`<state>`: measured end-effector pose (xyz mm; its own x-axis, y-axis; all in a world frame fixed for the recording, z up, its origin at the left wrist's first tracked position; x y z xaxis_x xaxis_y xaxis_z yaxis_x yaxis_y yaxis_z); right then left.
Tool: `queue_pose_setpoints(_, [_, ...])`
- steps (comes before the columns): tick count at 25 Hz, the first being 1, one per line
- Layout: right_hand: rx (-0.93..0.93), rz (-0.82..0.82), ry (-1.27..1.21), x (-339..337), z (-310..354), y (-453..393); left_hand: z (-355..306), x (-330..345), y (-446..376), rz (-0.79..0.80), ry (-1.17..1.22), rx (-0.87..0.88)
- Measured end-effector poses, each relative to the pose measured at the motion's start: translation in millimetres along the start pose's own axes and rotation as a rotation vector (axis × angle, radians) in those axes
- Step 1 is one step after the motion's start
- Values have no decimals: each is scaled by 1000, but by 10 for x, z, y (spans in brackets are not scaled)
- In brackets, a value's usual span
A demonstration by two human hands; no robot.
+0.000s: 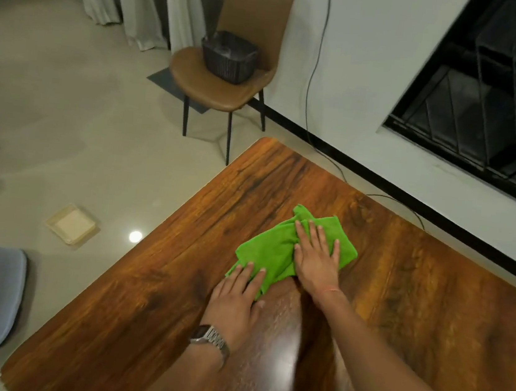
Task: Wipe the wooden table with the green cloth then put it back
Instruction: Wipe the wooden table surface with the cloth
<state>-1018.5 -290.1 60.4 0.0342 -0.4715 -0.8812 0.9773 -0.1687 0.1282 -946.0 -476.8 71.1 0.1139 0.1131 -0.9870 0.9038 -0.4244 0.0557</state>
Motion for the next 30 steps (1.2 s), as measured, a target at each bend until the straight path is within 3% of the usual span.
queue_pose_setpoints(8, [400, -210, -55, -844, -1836, 740, -1332, 148, -382, 109, -24, 400])
queue_pose_setpoints(17, [633, -264, -16, -934, -2315, 2382, -2279, 95, 19, 17, -49, 519])
queue_pose_setpoints(21, [528, -220, -81, -955, -2214, 2887, -2496, 169, 58, 203, 13, 329])
queue_pose_setpoints(25, [471, -269, -399, -1253, -2443, 3302, -2734, 258, 109, 365, 15, 158])
queue_pose_setpoints(28, [635, -167, -207, -1293, -2819, 3547, -2867, 393, 256, 471, 64, 98])
queue_pose_setpoints(30, [647, -111, -213, -1249, -2954, 3645, -2944, 412, 371, 483, 66, 84])
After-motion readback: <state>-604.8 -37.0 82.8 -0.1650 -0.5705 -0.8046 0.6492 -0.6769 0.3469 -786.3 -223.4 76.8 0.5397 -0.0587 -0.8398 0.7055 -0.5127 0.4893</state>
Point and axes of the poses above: each hand's wrist, its own y-axis away from the middle knuckle, its own x-axis out of the palm, z = x × y, the point moved 9 cm from there along -y, towards the middle knuckle, and after that the axes turned 15 degrees about -y, right-handed, at the moved point
